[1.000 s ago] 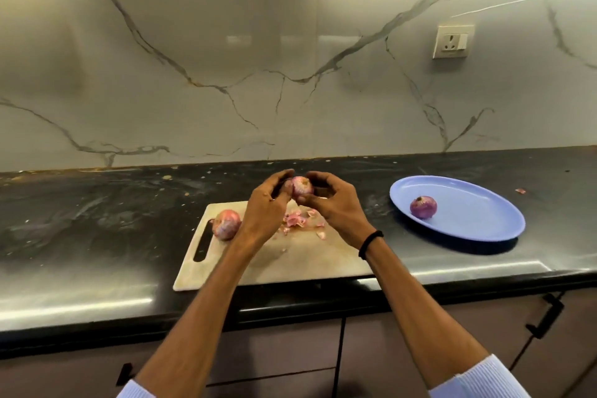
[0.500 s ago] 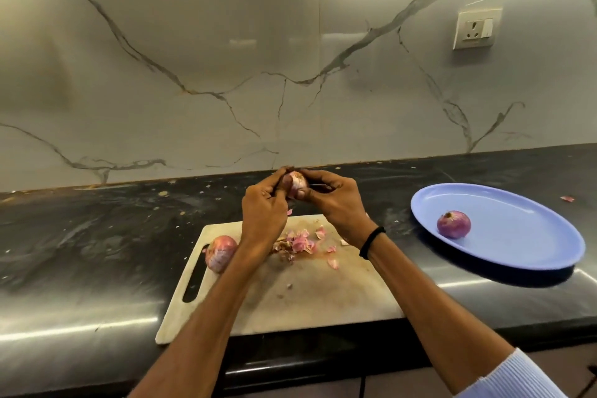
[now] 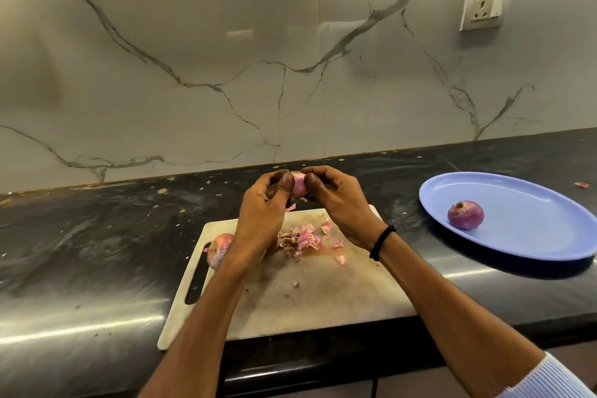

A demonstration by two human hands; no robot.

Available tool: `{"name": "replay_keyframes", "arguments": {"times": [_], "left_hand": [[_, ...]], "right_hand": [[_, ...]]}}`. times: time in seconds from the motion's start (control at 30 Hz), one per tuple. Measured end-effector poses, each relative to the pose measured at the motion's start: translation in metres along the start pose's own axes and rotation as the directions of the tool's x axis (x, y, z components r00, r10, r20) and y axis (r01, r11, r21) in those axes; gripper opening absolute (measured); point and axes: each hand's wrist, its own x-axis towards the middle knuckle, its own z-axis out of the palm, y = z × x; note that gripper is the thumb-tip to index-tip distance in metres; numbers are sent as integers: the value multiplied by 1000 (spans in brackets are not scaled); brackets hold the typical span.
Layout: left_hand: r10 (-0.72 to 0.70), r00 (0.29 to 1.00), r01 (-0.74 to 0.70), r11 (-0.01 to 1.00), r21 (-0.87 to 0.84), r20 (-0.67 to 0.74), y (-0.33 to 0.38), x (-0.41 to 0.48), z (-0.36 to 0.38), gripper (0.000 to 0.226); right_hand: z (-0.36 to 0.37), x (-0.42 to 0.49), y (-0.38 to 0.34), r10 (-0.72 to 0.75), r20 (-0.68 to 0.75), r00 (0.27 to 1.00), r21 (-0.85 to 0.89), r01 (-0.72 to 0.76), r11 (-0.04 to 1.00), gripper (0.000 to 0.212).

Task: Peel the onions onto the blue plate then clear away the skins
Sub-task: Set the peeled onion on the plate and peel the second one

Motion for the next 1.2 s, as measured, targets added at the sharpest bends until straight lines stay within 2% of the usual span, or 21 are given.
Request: {"name": "replay_keyframes", "arguments": {"times": [0.13,0.2,0.27,0.37,0.47,0.57,0.7,0.87,0.93,1.03,1.2], "left_hand": [[-11,1000,11,999,-52,-7,7,6,1,38],[-57,998,57,998,-41,2,9,13,1,43],[-96,995,96,995,1,8,9,19,1,50],[-118,993,119,990,76,-20,7,24,3,56],[-177,983,178,984,16,-51,6,21,5,56],[-238,970,226,959,-173,-54,5,19,3,46],[-237,972,230,941,-249,5,3,16,-1,28],[-190,981,194,966,-172,38,3,11,-1,30],[-152,987,157,979,-132,47,4,9,-2,32],[-115,991,120,990,-69,66,6,8,-4,36],[-99,989,100,995,-5,106,8,6,-8,57]], "right_hand": [[-1,1,-2,-63,37,997,-54,65,996,31],[-1,4,-1,-127,26,992,-153,129,980,36],[-1,6,4,-230,-12,973,-306,215,927,33],[-1,8,11,-406,-69,911,-468,330,820,17],[-3,8,13,-512,-57,857,-549,402,733,16],[-1,6,15,-508,7,862,-569,421,706,25],[7,4,19,-520,10,854,-621,413,666,31],[5,3,19,-554,-41,831,-639,405,654,10],[4,2,18,-564,-19,826,-653,417,632,3],[2,2,20,-583,61,810,-703,450,551,3],[0,3,19,-598,197,777,-786,490,377,10]]}}
